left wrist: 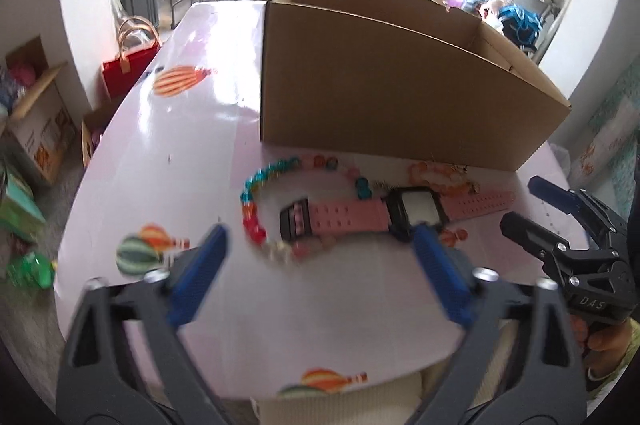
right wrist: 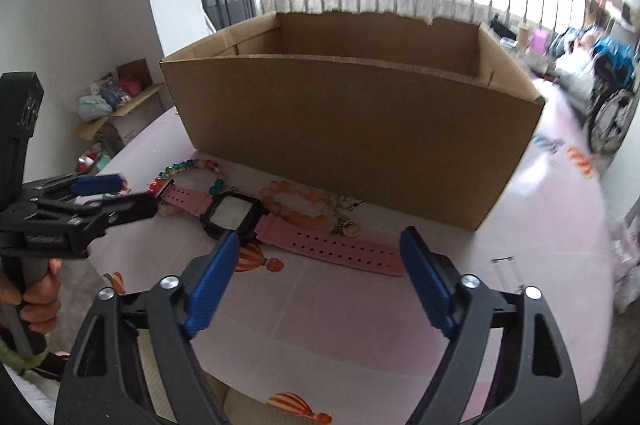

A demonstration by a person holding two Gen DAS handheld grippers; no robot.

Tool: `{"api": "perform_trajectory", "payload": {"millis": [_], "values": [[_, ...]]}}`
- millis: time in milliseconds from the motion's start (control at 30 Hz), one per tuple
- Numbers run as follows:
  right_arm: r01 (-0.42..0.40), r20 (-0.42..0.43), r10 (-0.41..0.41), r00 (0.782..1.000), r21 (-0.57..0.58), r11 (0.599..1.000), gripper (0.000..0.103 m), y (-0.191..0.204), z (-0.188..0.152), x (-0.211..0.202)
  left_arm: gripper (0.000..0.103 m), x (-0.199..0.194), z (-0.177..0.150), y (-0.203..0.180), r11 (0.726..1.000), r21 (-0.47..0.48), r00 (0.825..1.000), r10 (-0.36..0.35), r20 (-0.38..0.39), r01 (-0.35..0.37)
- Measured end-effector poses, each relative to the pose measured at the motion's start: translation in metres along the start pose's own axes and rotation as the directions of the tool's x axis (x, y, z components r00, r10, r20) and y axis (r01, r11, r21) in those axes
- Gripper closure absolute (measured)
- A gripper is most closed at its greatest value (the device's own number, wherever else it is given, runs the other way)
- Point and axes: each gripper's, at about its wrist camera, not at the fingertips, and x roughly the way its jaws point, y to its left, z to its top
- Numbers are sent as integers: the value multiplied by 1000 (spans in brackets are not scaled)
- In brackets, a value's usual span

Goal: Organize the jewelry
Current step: 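Move the left tool to the pink watch strap and close on it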

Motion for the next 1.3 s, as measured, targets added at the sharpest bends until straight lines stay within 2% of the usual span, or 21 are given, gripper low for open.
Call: {"api": "perform_trajectory", "payload": {"millis": [67, 133, 233, 500, 567, 733, 933, 1000, 1067, 1133, 1300], "values": [[-41, -6, 41, 999, -2, 999, 30, 2, 0, 8, 43, 11, 6, 2, 1000, -3, 999, 3, -37, -3], [-71, -6, 71, 997, -34, 997, 30, 9, 0, 13, 53, 17, 9, 7, 1000, -13, 998, -9, -65, 8], [-101, -9, 101, 995, -82, 991, 30, 20, 1, 20, 57, 24, 13, 11, 1000, -12, 995, -21, -96, 20], [-182, -30, 180, 983, -81, 980, 36, 30, 0, 38, 54, 34, 24, 15, 999, -24, 987, -27, -156, 23], [-195, -37, 192, 981, -82, 977, 36, 32, -1, 42, 47, 37, 27, 15, 1000, -23, 985, -19, -170, 15], [-204, -41, 201, 979, -91, 975, 36, 34, -2, 45, 40, 44, 34, 17, 998, -54, 977, -27, -211, 15], [-208, -37, 205, 978, -107, 972, 36, 33, -3, 46, 31, 51, 41, 7, 1000, -26, 969, -6, -247, -1], [-210, -36, 207, 978, -110, 972, 36, 32, -4, 46, 30, 52, 43, 5, 999, -39, 968, -30, -251, 20], [-214, -30, 212, 977, -109, 971, 36, 31, -4, 46, 31, 51, 45, 6, 991, -94, 961, -112, -252, 91], [-210, -27, 208, 978, -115, 971, 36, 30, -7, 45, 31, 51, 46, 7, 982, -136, 956, -161, -247, 130], [-210, -19, 209, 978, -124, 970, 36, 30, -10, 44, 42, 44, 45, 13, 963, -200, 956, -221, -194, 182]]}}
